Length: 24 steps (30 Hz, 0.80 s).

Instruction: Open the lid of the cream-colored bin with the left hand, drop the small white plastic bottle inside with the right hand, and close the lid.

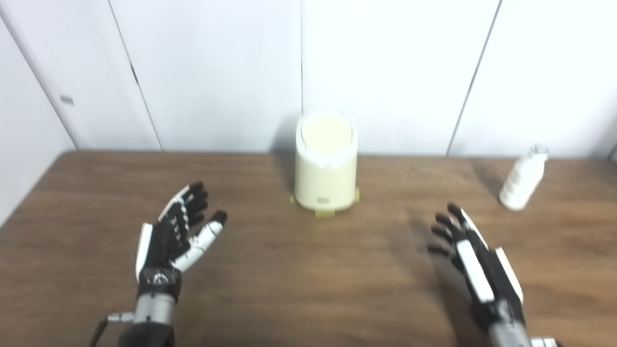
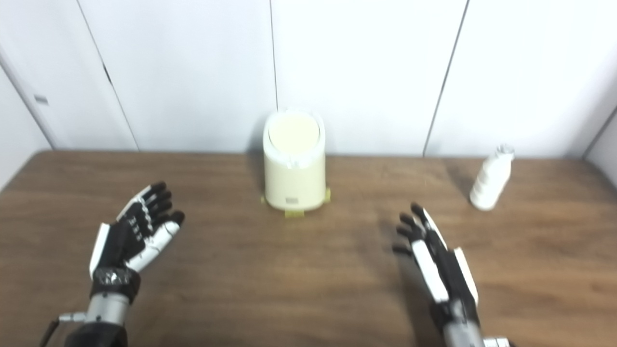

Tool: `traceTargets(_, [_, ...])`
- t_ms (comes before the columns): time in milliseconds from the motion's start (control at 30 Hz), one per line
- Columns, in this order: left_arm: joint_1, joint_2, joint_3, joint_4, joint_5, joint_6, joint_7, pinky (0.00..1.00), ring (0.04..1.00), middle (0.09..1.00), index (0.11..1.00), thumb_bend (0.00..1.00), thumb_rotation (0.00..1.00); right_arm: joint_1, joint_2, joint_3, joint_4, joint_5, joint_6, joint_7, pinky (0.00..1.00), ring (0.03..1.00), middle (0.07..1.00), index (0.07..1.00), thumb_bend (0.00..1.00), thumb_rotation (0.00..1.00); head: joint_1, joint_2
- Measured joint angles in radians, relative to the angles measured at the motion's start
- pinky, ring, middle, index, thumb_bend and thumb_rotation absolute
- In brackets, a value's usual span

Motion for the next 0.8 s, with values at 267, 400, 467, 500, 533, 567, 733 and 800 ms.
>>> traceTargets(267, [-0.078, 0.005, -0.014, 0.012, 0.044, 0.021, -0.008, 0.81, 0.817, 0.828, 0.870, 0.76, 0.36, 0.006, 0.002, 0.001, 0.034, -0.026, -0.038, -0.005, 0.69, 0.822, 0.859, 0.937, 0.45, 0.87, -0.005, -0.063])
traceTargets(400, [-0.116, 0.023, -0.031, 0.039, 0.073, 0.035, -0.014, 0.80, 0.809, 0.835, 0.874, 0.76, 0.37, 0.007, 0.004, 0.002, 0.048, -0.028, -0.060, -0.007, 0.69, 0.824, 0.860, 0.937, 0.46, 0.85, -0.014, -0.084])
traceTargets(467, [-0.144, 0.036, -0.044, 0.043, 0.094, 0.042, -0.017, 0.77, 0.794, 0.831, 0.873, 0.77, 0.37, 0.009, 0.004, 0.003, 0.063, -0.031, -0.069, -0.008, 0.68, 0.820, 0.859, 0.937, 0.45, 0.85, -0.023, -0.095])
traceTargets(500, [-0.159, 0.041, -0.050, 0.047, 0.102, 0.045, -0.019, 0.75, 0.787, 0.830, 0.873, 0.77, 0.36, 0.009, 0.005, 0.005, 0.070, -0.035, -0.077, -0.010, 0.68, 0.820, 0.861, 0.939, 0.44, 0.86, -0.032, -0.100])
traceTargets(533, [-0.180, 0.049, -0.057, 0.055, 0.113, 0.049, -0.023, 0.75, 0.786, 0.831, 0.874, 0.76, 0.35, 0.010, 0.005, 0.007, 0.074, -0.040, -0.085, -0.013, 0.68, 0.822, 0.863, 0.940, 0.44, 0.86, -0.032, -0.100])
traceTargets(567, [-0.196, 0.054, -0.062, 0.064, 0.115, 0.053, -0.026, 0.74, 0.784, 0.830, 0.871, 0.77, 0.34, 0.010, 0.006, 0.008, 0.077, -0.041, -0.092, -0.014, 0.68, 0.823, 0.864, 0.939, 0.44, 0.85, -0.038, -0.104])
traceTargets(733, [-0.266, 0.058, -0.073, 0.108, 0.113, 0.071, -0.054, 0.74, 0.799, 0.831, 0.868, 0.77, 0.27, 0.010, 0.010, 0.010, 0.090, -0.034, -0.100, -0.018, 0.69, 0.828, 0.871, 0.937, 0.43, 0.81, -0.060, -0.111])
traceTargets(800, [-0.285, 0.058, -0.074, 0.121, 0.109, 0.075, -0.061, 0.73, 0.803, 0.836, 0.871, 0.77, 0.26, 0.010, 0.011, 0.011, 0.090, -0.034, -0.106, -0.019, 0.69, 0.826, 0.868, 0.936, 0.42, 0.80, -0.072, -0.112])
